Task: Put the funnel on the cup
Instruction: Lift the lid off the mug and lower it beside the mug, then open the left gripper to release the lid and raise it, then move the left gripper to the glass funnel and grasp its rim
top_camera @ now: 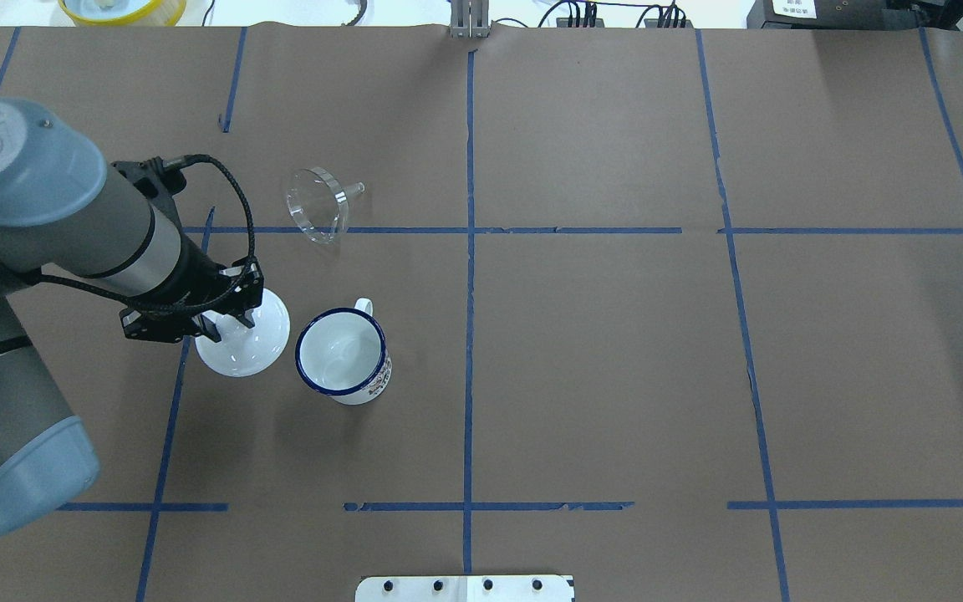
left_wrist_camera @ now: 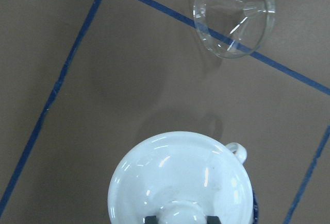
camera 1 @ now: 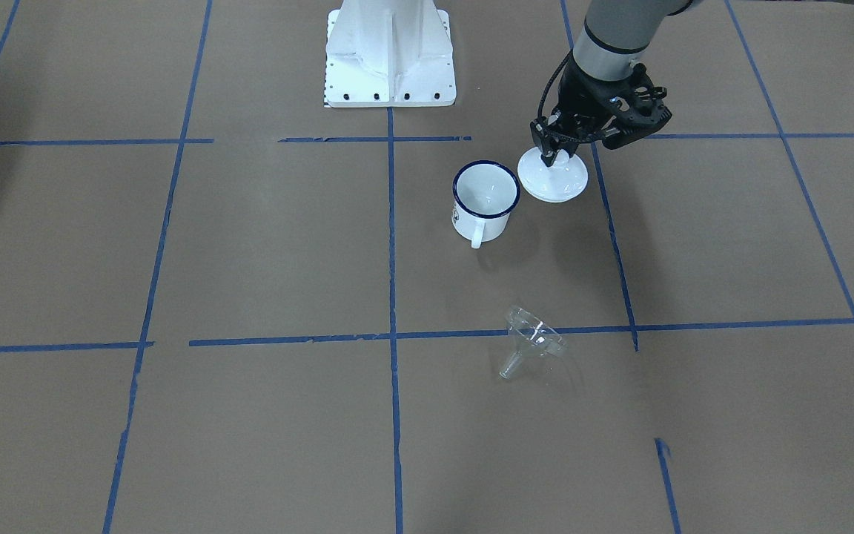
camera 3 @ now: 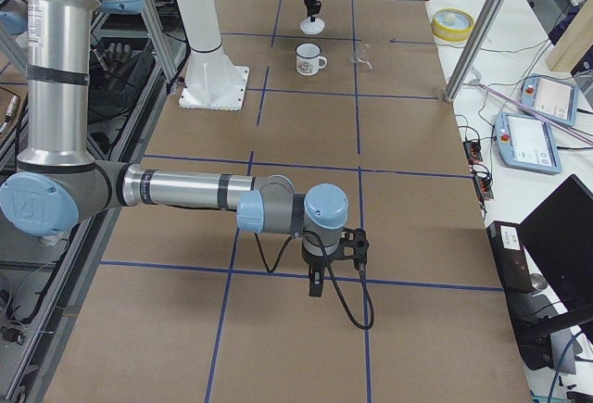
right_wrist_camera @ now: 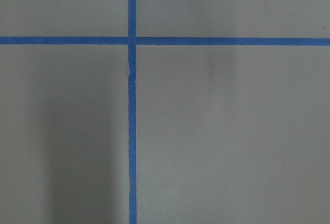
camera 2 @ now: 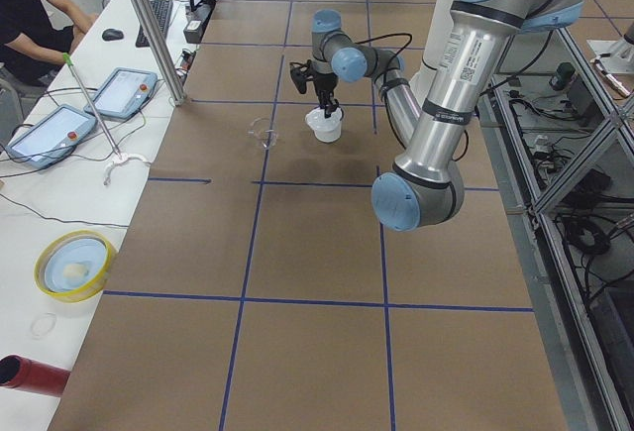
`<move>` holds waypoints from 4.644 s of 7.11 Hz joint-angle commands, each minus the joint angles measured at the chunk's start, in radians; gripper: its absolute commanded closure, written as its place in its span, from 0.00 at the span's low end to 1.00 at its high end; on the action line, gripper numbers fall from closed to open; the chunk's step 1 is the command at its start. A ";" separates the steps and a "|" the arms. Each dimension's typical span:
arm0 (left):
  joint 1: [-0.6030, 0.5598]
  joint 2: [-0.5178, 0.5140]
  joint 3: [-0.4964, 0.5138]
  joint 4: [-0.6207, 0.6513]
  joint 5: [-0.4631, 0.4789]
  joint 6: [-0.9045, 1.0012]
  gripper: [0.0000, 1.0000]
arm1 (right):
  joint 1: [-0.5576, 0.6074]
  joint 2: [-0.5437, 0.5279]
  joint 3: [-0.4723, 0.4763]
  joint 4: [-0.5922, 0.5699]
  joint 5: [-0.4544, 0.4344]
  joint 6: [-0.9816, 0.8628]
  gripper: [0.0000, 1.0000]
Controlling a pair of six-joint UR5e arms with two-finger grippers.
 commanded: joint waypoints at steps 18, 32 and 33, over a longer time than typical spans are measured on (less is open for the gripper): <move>-0.145 0.140 0.132 -0.349 -0.037 -0.084 0.00 | 0.000 0.000 -0.001 0.000 0.000 0.000 0.00; -0.037 -0.131 0.773 -1.300 0.466 -0.988 0.10 | 0.000 0.000 -0.001 0.000 0.000 0.000 0.00; -0.034 -0.131 0.777 -1.311 0.475 -0.988 0.15 | 0.000 0.000 0.000 0.000 0.000 0.000 0.00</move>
